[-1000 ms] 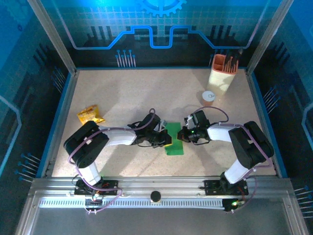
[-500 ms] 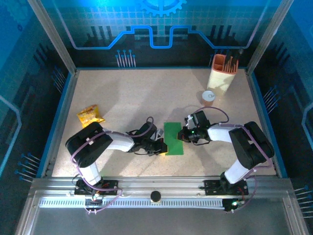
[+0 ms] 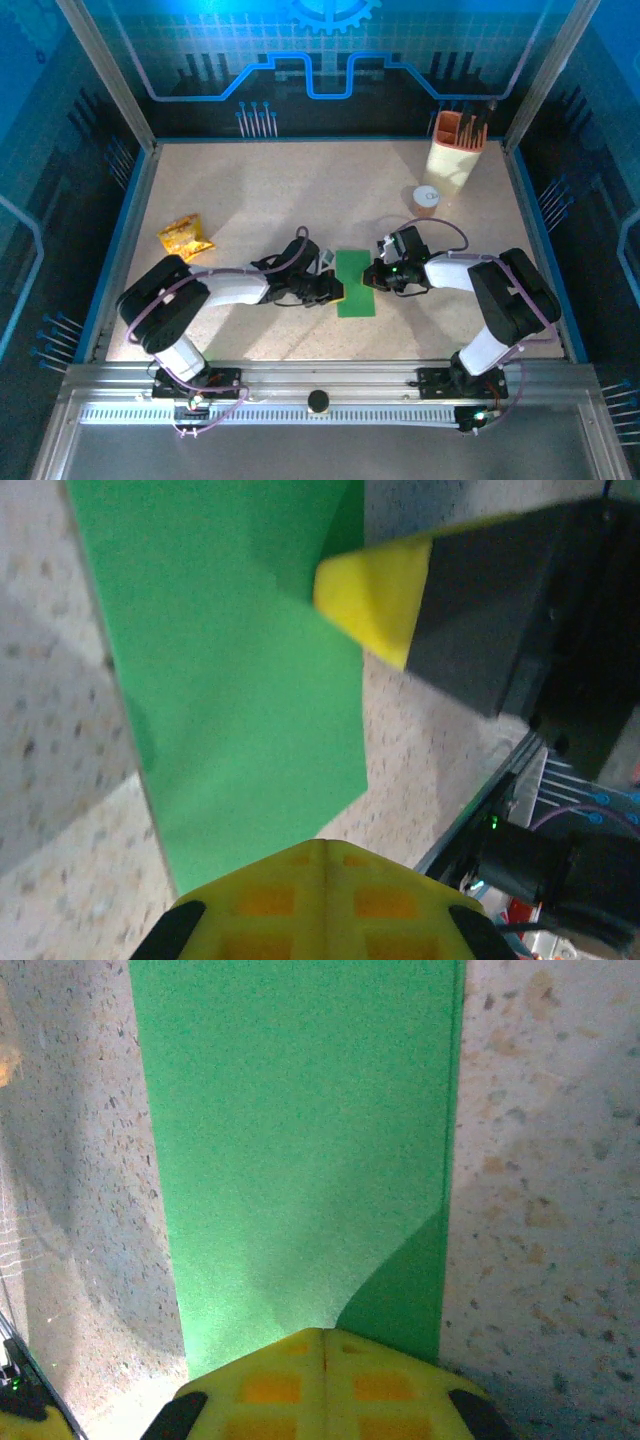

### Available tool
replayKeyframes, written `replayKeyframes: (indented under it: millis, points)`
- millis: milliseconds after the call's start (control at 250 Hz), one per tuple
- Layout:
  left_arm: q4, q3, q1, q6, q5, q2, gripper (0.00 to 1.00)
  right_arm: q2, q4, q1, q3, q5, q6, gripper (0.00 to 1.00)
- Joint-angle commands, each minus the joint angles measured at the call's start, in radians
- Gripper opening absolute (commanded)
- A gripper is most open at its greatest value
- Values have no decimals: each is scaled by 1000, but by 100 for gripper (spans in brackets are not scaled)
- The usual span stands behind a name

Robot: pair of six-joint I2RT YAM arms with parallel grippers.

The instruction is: Fold a paper plane with a square sheet of paper (pick it up from the middle)

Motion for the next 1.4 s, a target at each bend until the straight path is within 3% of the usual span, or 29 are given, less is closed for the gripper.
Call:
replayKeyframes:
  millis: [0, 372, 683, 931, 1199, 1398]
  points:
    - [-9, 56, 5, 27, 12, 85, 0, 41, -153, -7, -43, 161, -5, 0]
    - [117, -122, -43, 43, 29, 112, 0, 51, -136, -8, -53, 171, 3, 0]
    - [-89, -167, -79, 136, -19, -1, 0, 46, -134, -9, -54, 168, -3, 0]
    - [-128, -56, -79, 154, -17, -86, 0, 42, -148, -18, -51, 168, -12, 0]
    - [-28, 78, -54, 102, 27, 53, 0, 33, -159, -23, -46, 167, -20, 0]
    - [19, 14, -53, 130, 55, 120, 0, 32, -155, -29, -53, 171, -22, 0]
